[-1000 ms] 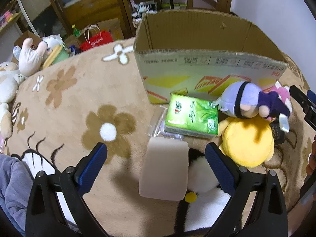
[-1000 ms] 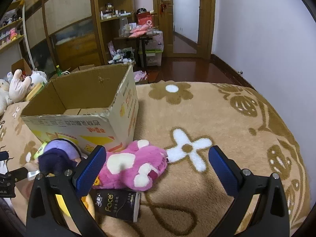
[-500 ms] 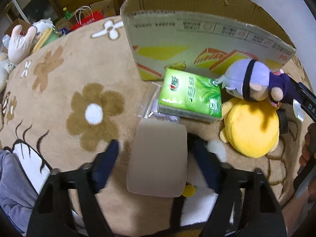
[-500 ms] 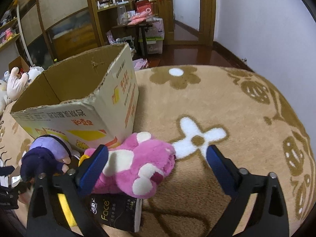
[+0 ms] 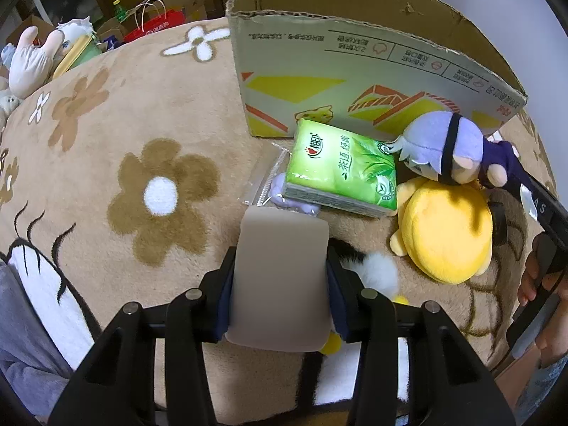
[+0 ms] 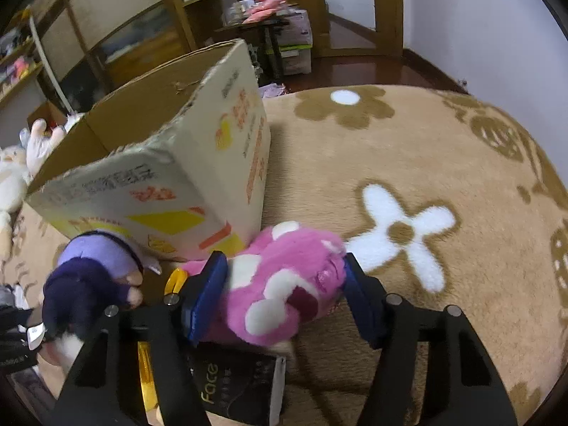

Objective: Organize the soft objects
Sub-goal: 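Grasp the white sponge with the left tool while the right tool grasps the pink plush, then lift both items and lower them into the cardboard box, opening both tools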

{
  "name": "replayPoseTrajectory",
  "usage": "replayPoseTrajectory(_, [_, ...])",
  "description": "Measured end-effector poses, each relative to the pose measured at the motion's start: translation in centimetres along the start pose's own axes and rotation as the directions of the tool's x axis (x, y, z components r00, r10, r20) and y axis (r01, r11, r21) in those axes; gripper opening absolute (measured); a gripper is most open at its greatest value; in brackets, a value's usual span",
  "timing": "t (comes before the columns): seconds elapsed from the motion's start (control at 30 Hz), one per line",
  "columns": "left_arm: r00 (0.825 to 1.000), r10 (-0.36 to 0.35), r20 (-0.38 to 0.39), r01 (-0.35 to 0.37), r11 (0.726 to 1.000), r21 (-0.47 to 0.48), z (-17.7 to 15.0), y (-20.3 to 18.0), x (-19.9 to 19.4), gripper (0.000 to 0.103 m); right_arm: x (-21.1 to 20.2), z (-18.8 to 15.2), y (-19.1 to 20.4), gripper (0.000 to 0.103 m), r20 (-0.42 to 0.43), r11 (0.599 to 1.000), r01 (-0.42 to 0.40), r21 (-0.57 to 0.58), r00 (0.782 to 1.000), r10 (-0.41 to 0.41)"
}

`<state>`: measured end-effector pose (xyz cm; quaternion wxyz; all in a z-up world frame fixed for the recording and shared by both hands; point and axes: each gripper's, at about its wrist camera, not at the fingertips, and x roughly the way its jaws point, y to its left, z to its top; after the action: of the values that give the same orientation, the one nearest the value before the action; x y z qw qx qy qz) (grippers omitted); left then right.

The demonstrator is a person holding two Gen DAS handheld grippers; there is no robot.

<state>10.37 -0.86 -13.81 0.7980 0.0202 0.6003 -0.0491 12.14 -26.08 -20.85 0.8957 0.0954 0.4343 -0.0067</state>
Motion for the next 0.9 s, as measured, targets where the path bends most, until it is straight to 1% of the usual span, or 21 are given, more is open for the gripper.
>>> replayPoseTrajectory(0.1, [1.0, 0.003, 0.016, -0.003, 1.0, -0.004, -0.1, 0.1, -0.2, 0.043, -0.2, -0.2, -0.1, 0.065, -0.001, 1.0, -0.005, 0.01, 1.0, 0.005])
replayPoseTrajectory(0.2, [0.999, 0.009, 0.054, -0.009, 1.0, 0.002, -0.3, -0.2, -0.9, 0.043, -0.7, -0.3, 0.0, 0.062, 0.004, 1.0, -0.004, 0.012, 1.0, 0.004])
replayPoseTrajectory(0.3, [0.996, -0.001, 0.084, 0.001, 1.0, -0.003, -0.6, -0.4, -1.8, 0.043, -1.4, -0.5, 0.5, 0.06, 0.019, 1.0, 0.016, -0.014, 1.0, -0.015])
replayPoseTrajectory(0.43, [0.991, 0.005, 0.133, -0.003, 1.0, -0.014, -0.7, -0.3, -2.8, 0.043, -2.6, -0.8, 1.0, 0.057, 0.032, 0.998, 0.048, -0.027, 0.998, -0.047])
replayPoseTrajectory(0.57, [0.981, 0.021, 0.191, -0.019, 1.0, -0.011, -1.0, -0.4, -4.0, 0.043, -4.0, -1.2, 1.3, 0.051, 0.054, 0.996, 0.074, -0.048, 0.996, -0.071])
replayPoseTrajectory(0.63, [0.974, 0.027, 0.226, -0.025, 1.0, -0.009, -1.2, -0.5, -4.8, 0.043, -4.8, -1.3, 1.4, 0.044, 0.074, 0.996, 0.079, -0.051, 0.994, -0.075])
replayPoseTrajectory(0.77, [0.956, 0.033, 0.292, -0.032, 0.999, -0.009, -1.5, -0.7, -6.4, 0.043, -6.2, -1.4, 1.6, 0.042, 0.102, 0.995, 0.076, -0.068, 0.992, -0.069])
replayPoseTrajectory(0.9, [0.937, 0.026, 0.348, -0.022, 1.0, -0.016, -1.8, -0.2, -7.7, 0.043, -7.8, -1.7, 2.0, 0.04, 0.154, 0.991, 0.108, -0.081, 0.983, -0.095])
